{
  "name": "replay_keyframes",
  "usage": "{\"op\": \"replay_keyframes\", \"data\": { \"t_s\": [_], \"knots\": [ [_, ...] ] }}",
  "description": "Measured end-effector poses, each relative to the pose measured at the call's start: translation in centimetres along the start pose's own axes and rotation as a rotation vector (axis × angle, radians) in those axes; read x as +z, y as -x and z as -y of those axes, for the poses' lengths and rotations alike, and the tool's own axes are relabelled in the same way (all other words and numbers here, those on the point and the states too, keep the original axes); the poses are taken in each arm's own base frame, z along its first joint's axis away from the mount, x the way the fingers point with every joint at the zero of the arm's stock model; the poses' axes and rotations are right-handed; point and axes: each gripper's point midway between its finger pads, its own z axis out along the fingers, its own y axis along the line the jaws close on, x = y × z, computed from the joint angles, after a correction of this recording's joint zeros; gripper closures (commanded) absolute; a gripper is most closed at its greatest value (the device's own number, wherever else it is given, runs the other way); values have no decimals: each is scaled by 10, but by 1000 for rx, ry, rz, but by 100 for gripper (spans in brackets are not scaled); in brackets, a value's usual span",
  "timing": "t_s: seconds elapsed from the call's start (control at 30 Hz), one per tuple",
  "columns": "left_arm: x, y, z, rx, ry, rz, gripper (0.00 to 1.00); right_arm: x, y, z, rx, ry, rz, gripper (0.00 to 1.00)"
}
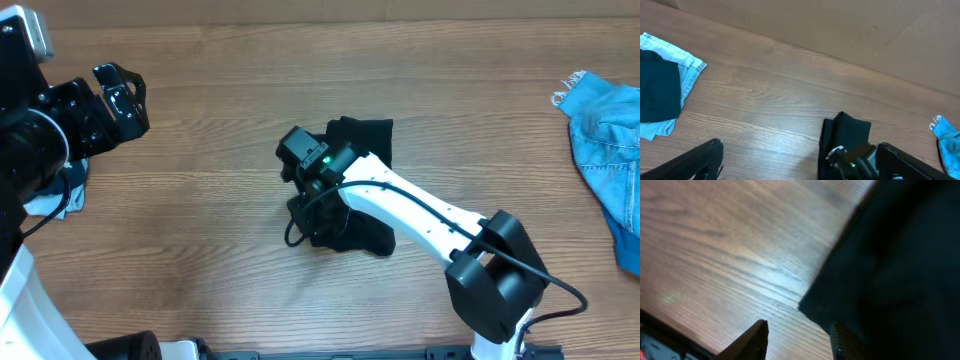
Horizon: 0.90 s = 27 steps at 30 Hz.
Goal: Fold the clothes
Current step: 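Press the folded stack down and lift the right gripper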
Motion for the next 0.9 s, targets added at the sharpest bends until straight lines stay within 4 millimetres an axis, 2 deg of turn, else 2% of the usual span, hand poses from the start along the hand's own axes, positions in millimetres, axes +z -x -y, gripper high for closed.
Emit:
{"op": "replay_keyframes", "data": {
  "t_s": [0.07, 0.1, 0.2, 0.27, 0.33, 0.4, 0.5, 0.63, 0.73, 0.77, 0.83, 0.87, 0.9],
  "knots": [
    [0, 0, 0, 0, 0, 0, 0, -14, 8, 4, 5, -34, 38, 79],
    [0, 0, 0, 0, 0, 0, 0, -28, 16, 9, 14, -48, 74, 94],
    [0, 0, 0, 0, 0, 0, 0, -57, 35, 29, 80, -47, 152, 96],
    [0, 0, 0, 0, 0, 0, 0, -71, 46, 59, 164, -41, 187, 96],
    [0, 0, 0, 0, 0, 0, 0, -77, 45, 91, 249, -48, 184, 96],
    [0, 0, 0, 0, 0, 0, 0, -81, 39, 114, 311, -54, 165, 96],
    [0, 0, 0, 0, 0, 0, 0, -83, 26, 135, 381, -54, 123, 96],
    [0, 0, 0, 0, 0, 0, 0, -66, 13, 126, 385, -8, 62, 96],
    [0, 0, 0, 0, 0, 0, 0, -38, 0, 105, 350, 39, 4, 96],
    [0, 0, 0, 0, 0, 0, 0, -30, -5, 97, 335, 57, -17, 96],
    [0, 0, 0, 0, 0, 0, 0, -11, -28, 72, 300, 97, -108, 96],
    [0, 0, 0, 0, 0, 0, 0, -8, -33, 66, 289, 104, -125, 96],
    [0, 0, 0, 0, 0, 0, 0, -4, -40, 50, 258, 124, -154, 96]
  ]
}}
